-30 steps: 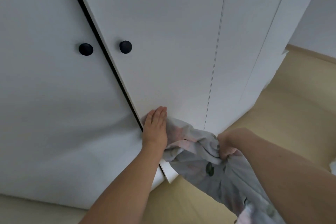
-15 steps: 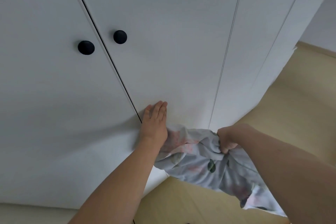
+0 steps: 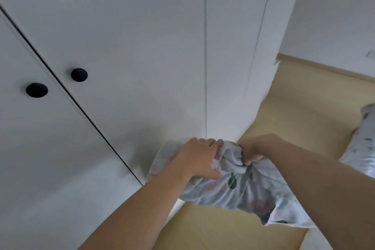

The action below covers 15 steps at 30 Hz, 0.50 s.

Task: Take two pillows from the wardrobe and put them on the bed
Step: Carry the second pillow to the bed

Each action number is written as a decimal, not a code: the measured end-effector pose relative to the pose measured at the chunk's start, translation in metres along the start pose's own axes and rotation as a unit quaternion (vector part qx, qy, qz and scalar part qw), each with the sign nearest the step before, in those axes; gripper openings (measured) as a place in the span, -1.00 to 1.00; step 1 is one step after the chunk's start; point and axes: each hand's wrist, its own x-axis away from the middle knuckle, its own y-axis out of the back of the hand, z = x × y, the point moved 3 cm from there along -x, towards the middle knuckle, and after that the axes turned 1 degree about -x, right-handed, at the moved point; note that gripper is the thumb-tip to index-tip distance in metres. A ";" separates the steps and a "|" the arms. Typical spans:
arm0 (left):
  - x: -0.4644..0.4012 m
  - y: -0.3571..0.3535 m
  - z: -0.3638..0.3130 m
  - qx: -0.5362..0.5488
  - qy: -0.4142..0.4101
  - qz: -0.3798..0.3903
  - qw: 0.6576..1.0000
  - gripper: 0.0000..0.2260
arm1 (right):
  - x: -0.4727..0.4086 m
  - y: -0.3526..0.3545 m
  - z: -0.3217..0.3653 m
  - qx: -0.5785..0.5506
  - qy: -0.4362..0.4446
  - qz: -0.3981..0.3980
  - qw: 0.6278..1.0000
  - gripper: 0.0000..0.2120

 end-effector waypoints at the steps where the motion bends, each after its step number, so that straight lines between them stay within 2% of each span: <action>1: -0.014 0.006 -0.014 -0.018 -0.006 -0.006 1.000 -0.27 | 0.007 0.002 -0.015 -0.010 -0.008 -0.007 1.000 -0.64; 5: -0.074 0.036 -0.072 -0.066 -0.041 -0.027 0.997 -0.64 | 0.039 0.002 -0.090 -0.062 -0.061 -0.043 0.995 -0.71; 8: -0.123 0.060 -0.124 -0.082 -0.102 -0.029 0.991 -0.85 | 0.066 -0.002 -0.157 -0.108 -0.104 -0.077 0.986 -0.78; 11: -0.170 0.089 -0.182 -0.065 -0.168 -0.056 0.982 -0.91 | 0.101 -0.012 -0.229 -0.175 -0.139 -0.132 0.966 -0.85; 15: -0.236 0.120 -0.262 -0.016 -0.243 -0.080 0.967 -0.94 | 0.158 -0.042 -0.318 -0.260 -0.208 -0.249 0.910 -0.83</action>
